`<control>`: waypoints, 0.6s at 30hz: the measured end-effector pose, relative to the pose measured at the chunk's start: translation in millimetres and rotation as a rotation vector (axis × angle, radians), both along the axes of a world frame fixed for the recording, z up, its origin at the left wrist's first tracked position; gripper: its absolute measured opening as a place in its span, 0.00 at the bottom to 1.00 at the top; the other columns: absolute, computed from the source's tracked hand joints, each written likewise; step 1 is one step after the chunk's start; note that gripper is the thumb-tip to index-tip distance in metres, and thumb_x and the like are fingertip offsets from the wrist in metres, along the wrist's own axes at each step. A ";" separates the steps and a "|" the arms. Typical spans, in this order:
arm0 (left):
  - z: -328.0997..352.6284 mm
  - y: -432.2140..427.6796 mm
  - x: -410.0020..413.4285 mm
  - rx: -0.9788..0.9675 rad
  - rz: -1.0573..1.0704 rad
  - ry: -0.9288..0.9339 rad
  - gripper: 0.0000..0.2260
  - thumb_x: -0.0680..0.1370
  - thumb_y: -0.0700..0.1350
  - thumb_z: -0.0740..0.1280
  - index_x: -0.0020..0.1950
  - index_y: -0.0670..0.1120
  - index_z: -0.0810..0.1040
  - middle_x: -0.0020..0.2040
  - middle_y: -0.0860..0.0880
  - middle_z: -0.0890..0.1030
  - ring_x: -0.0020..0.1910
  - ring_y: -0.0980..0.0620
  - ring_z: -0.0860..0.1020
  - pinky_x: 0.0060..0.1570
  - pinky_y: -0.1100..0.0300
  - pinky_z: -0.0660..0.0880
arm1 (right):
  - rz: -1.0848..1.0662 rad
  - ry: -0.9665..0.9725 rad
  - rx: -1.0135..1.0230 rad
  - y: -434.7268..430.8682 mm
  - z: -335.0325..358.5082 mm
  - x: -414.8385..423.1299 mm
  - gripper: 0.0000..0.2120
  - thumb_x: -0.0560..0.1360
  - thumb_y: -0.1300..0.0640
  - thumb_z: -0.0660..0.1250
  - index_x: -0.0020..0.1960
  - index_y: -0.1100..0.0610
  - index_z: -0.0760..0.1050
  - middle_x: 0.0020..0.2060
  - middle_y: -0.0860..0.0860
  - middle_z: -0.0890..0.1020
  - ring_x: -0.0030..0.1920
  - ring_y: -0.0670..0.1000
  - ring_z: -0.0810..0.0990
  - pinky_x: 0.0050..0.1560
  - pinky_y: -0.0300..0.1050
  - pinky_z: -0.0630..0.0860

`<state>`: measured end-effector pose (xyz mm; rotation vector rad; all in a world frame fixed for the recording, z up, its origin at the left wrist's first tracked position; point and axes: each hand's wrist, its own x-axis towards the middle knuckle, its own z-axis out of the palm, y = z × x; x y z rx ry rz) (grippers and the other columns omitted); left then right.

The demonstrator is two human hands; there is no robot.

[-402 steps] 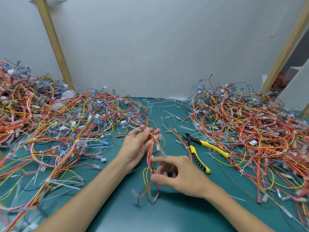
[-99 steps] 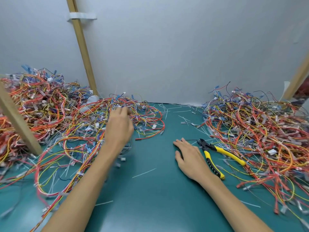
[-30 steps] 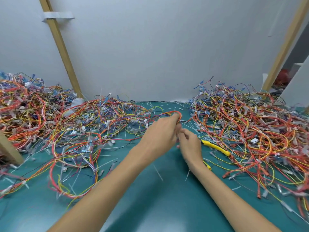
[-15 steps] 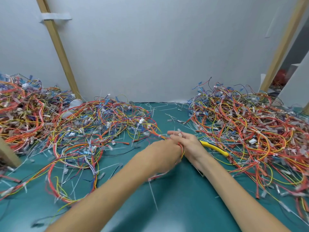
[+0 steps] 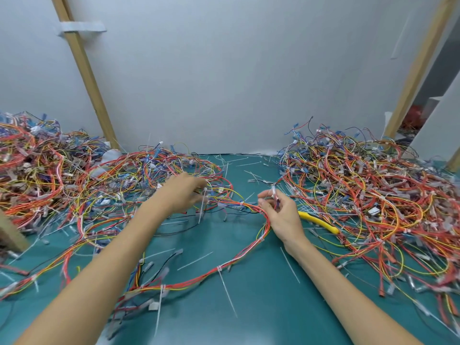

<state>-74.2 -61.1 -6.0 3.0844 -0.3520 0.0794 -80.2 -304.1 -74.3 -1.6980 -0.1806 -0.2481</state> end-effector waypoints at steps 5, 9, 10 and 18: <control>17.8 -12.3 -2.4 -0.157 -0.084 -0.533 0.04 0.77 0.40 0.67 0.47 0.43 0.81 0.44 0.45 0.81 0.44 0.40 0.79 0.39 0.48 0.75 | -0.264 -0.221 -0.141 5.6 5.4 -5.5 0.05 0.78 0.62 0.66 0.46 0.53 0.77 0.36 0.43 0.80 0.36 0.41 0.78 0.38 0.33 0.71; 28.6 -25.5 -5.7 -0.196 -0.166 -0.438 0.05 0.78 0.47 0.69 0.49 0.49 0.84 0.44 0.48 0.83 0.46 0.43 0.80 0.40 0.51 0.75 | -0.465 -0.302 -0.168 1.3 8.9 -4.6 0.03 0.79 0.61 0.66 0.47 0.56 0.77 0.38 0.48 0.81 0.38 0.51 0.77 0.39 0.41 0.67; 32.7 -27.5 -4.6 -0.132 -0.168 -0.305 0.06 0.78 0.48 0.68 0.48 0.48 0.84 0.43 0.47 0.83 0.47 0.42 0.80 0.41 0.52 0.74 | -0.497 -0.302 -0.174 -3.1 9.3 -3.6 0.03 0.79 0.62 0.66 0.47 0.56 0.77 0.39 0.50 0.81 0.39 0.54 0.78 0.40 0.43 0.67; 61.8 -81.4 -31.6 -0.660 -0.268 -0.460 0.08 0.81 0.41 0.61 0.45 0.44 0.76 0.31 0.50 0.79 0.29 0.49 0.75 0.31 0.55 0.73 | -0.533 -0.453 -0.156 -7.6 19.4 -4.7 0.04 0.81 0.60 0.62 0.49 0.53 0.73 0.45 0.48 0.79 0.47 0.56 0.77 0.47 0.51 0.72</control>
